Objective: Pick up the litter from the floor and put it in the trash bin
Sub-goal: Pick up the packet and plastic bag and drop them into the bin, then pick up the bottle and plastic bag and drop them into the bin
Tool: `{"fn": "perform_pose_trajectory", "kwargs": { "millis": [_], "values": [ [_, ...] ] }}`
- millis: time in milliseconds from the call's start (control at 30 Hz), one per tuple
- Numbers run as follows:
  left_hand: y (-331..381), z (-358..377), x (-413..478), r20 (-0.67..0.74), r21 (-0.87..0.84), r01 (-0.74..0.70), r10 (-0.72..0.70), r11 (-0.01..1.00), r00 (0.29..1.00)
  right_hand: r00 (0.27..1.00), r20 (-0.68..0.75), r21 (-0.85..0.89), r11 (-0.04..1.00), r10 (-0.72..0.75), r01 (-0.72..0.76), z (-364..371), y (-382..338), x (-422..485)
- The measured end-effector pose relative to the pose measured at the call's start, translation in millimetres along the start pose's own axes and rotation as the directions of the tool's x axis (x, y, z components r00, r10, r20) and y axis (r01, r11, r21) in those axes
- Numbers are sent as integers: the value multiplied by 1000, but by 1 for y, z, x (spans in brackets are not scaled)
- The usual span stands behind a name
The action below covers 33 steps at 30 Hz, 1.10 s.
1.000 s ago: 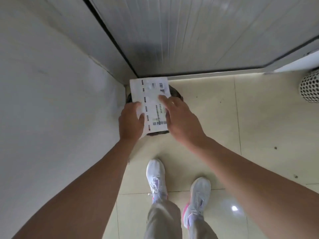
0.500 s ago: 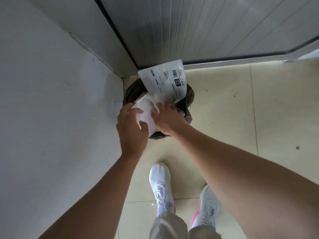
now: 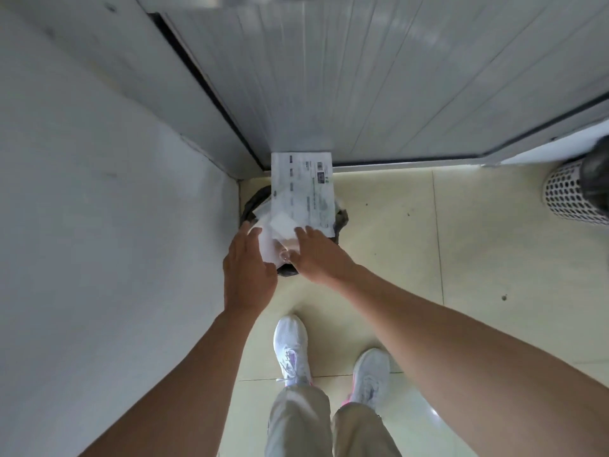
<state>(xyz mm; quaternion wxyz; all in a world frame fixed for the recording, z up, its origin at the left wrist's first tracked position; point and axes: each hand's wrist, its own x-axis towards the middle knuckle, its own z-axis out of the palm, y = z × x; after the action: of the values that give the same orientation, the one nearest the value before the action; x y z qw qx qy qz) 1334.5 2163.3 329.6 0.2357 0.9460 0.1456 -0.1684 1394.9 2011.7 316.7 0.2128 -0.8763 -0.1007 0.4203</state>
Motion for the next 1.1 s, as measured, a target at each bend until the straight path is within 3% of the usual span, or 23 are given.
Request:
{"fn": "perform_pose_trajectory", "kwargs": {
  "millis": [400, 600, 733, 833, 967, 1100],
  "values": [
    [96, -139, -124, 94, 0, 73, -73, 997, 993, 995, -86, -131, 991, -54, 42, -125, -65, -191],
    [150, -204, -232, -76, -25, 47, -49, 999, 996, 964, -145, -293, 940, -223, 173, -190, -96, -313],
    [177, -226, -310, -86, -62, 222, -227, 973, 970, 919, -76, -493, 816, -387, 303, -210, -117, -375],
    [189, -232, -394, -156, -158, 432, -454, 888, 877, 847, 49, -577, 677, -530, 457, -206, -147, -432],
    [187, -227, -525, -206, -253, 598, -646, 761, 735, 715, 207, -638, 462, -668, 616, -179, -196, -506],
    [177, -229, -654, -257, -407, 724, -831, 557, 494, 592, 394, -641, 251, -703, 726, -120, -242, -579]
  ]
}}
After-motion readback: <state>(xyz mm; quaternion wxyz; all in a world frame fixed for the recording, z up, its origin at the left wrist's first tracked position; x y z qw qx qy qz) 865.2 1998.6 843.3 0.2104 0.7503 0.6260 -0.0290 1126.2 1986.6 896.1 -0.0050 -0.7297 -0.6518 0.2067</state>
